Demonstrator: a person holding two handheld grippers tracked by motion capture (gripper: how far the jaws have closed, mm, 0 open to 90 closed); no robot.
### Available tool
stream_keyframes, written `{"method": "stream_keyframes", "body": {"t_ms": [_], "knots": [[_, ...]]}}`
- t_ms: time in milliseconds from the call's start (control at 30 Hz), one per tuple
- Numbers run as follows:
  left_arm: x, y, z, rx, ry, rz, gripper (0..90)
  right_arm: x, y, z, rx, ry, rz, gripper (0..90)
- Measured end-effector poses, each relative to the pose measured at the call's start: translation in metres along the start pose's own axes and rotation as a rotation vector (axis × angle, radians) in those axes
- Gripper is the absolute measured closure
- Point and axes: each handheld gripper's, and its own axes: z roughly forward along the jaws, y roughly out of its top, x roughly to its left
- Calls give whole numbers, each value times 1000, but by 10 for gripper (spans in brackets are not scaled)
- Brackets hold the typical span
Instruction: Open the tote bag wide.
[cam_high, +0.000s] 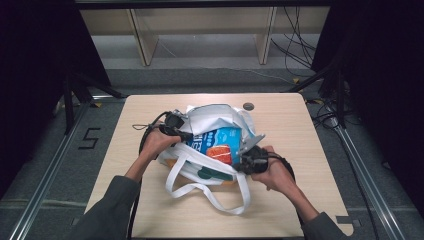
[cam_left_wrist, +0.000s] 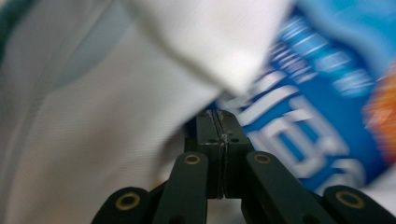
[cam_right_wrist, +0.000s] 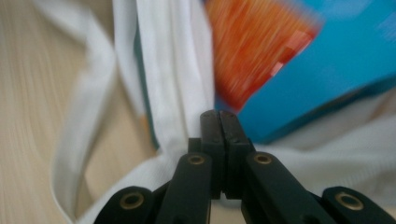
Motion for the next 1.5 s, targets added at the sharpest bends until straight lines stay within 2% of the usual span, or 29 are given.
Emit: {"method": "stream_keyframes", "body": {"t_ms": [67,100,133,233,300,333,400,467,500,533,567,633,667,700,733,767,833,867,900,967,1033,1067,1100,1167,1233,1333,1400,1433,1500], "knots": [[5,6,-11,-43,19,-10,874,-16,18,-13,-96,-86,6,900],[11,8,-16,-80,34,-34,872,-23,25,-15,-107,-128,10,900],[16,8,-19,-89,52,-46,873,-37,33,-17,-125,-205,3,900],[41,-3,-17,-79,114,-131,886,-76,41,-3,-95,-270,65,900],[54,-17,-10,-89,106,-178,894,-94,35,15,-45,-298,105,900],[56,-21,-7,-92,105,-174,895,-103,27,27,22,-300,134,900],[59,-26,0,-94,91,-160,896,-114,12,45,33,-294,163,900],[63,-31,10,-87,96,-213,898,-122,-2,59,59,-248,206,900],[61,-31,12,-88,115,-209,898,-124,-8,67,54,-224,252,900],[59,-29,13,-87,137,-184,898,-125,-10,71,60,-232,237,900],[56,-26,11,-60,153,-162,898,-122,-8,71,79,-239,251,900],[53,-23,7,-42,159,-143,897,-119,-1,65,98,-265,223,900],[49,-22,5,-59,156,-153,896,-118,2,59,86,-279,191,900],[45,-20,-2,-83,133,-145,894,-114,6,50,68,-291,205,900],[42,-18,-5,-104,115,-150,885,-109,10,37,13,-288,215,900],[38,-15,-9,-110,89,-139,884,-106,13,30,-15,-292,199,900],[26,-9,-13,-128,48,-114,876,-93,20,12,-89,-235,185,900],[20,-6,-13,-124,18,-99,875,-81,24,6,-87,-208,192,900],[15,-4,-9,-125,8,-92,872,-74,27,5,-109,-172,125,900],[7,-1,-1,-73,10,-59,867,-55,28,5,-71,-119,85,900],[6,-1,6,-44,29,-49,864,-40,22,3,-17,-105,53,900],[8,-3,9,-27,28,-47,866,-35,18,1,-20,-108,52,900],[9,-5,11,-24,34,-58,873,-27,13,-1,-3,-110,71,900],[13,-9,16,-5,24,-70,889,-15,-1,-3,43,-45,29,900],[13,-11,18,-11,5,-88,891,-5,-13,4,83,-11,2,900],[7,-11,14,1,30,-51,886,1,-12,13,117,-20,-32,900],[1,-11,8,4,14,-34,877,-1,-2,7,84,-48,-7,900],[-4,-12,6,-11,2,-19,877,-4,5,1,49,-56,-7,900],[-15,-14,3,6,-17,34,878,-12,21,-7,-57,-49,-2,900]]}}
